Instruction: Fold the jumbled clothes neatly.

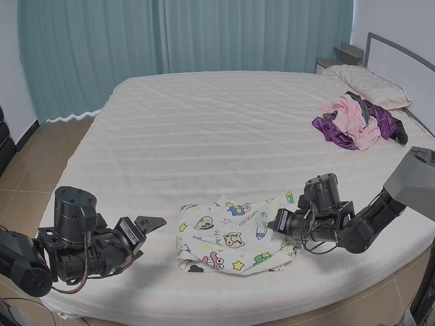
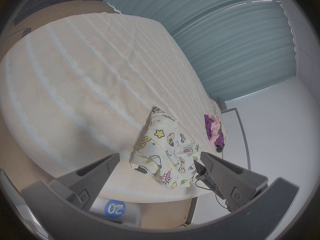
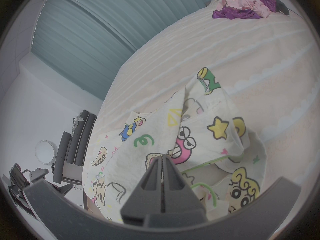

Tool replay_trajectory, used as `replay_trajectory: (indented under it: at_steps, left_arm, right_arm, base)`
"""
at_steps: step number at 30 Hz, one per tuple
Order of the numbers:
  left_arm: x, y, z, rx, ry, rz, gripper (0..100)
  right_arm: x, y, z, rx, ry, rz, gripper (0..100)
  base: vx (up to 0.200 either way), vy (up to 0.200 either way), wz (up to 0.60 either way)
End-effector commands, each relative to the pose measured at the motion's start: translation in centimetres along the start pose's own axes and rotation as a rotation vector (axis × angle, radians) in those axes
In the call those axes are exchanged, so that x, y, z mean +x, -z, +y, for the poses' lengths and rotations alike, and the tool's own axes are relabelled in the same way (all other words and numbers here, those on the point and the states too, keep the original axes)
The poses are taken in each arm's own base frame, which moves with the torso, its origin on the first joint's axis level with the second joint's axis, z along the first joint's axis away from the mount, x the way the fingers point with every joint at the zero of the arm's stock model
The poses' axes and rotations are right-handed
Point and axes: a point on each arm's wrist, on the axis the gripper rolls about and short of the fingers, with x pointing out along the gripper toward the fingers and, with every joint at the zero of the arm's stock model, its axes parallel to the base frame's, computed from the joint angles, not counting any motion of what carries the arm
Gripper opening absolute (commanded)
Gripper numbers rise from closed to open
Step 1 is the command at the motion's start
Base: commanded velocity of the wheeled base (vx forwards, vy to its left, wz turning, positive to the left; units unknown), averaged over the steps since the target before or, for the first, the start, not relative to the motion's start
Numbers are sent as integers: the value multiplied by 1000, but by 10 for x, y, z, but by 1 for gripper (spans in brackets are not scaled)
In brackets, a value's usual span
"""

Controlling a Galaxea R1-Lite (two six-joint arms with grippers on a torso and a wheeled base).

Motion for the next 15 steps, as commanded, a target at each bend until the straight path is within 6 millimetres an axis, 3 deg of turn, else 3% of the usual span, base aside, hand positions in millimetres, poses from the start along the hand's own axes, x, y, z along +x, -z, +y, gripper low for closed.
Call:
replay_trajectory:
  at_steps: [1, 8, 15]
  left_arm:
    - [0, 0, 0, 0, -1, 0, 100]
    - [1, 0, 0, 0, -2, 1, 100]
    - [6, 1, 3, 0, -22, 9, 100]
  right_arm:
    - [-12, -7, 1, 11, -10, -32, 0]
    - [-32, -20, -1, 28, -13, -116, 0]
    - [-32, -11, -8, 30, -2, -100, 0]
  base:
    - [0, 0, 0]
    - [0, 0, 0]
    - [0, 0, 0]
